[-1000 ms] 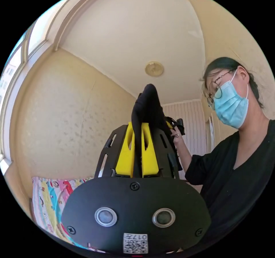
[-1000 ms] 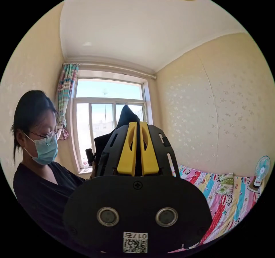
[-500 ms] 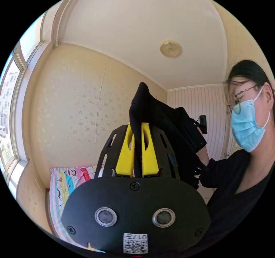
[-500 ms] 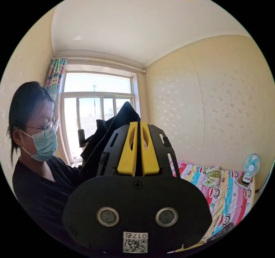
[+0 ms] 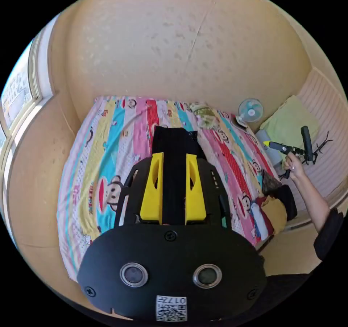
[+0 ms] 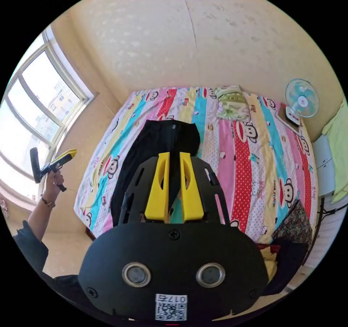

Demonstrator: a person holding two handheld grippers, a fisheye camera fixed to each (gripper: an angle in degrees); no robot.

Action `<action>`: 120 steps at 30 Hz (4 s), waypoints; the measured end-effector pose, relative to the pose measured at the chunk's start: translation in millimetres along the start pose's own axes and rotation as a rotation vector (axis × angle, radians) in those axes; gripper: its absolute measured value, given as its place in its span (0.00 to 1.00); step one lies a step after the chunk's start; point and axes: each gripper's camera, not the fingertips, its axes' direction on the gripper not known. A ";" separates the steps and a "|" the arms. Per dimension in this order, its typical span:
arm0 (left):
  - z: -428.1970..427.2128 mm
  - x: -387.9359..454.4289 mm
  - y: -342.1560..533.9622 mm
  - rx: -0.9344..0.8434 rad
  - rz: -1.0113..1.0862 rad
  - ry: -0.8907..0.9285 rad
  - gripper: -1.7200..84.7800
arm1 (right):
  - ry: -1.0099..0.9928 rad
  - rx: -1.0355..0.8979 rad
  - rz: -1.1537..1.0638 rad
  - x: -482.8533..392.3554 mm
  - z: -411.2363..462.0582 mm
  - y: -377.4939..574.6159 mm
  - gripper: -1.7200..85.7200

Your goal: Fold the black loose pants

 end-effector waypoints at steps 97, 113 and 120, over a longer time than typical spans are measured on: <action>130.6 -16.1 371.7 -0.247 -0.671 1.016 0.02 | -0.045 0.007 0.170 -52.0 316.8 12.5 0.12; 161.3 -30.0 408.8 -0.263 -0.710 1.262 0.03 | -0.306 0.084 0.368 -20.5 333.7 -18.3 0.06; 178.8 -50.1 487.0 -0.239 -0.900 1.151 0.04 | -0.197 -0.168 0.022 -148.9 408.4 -132.6 0.10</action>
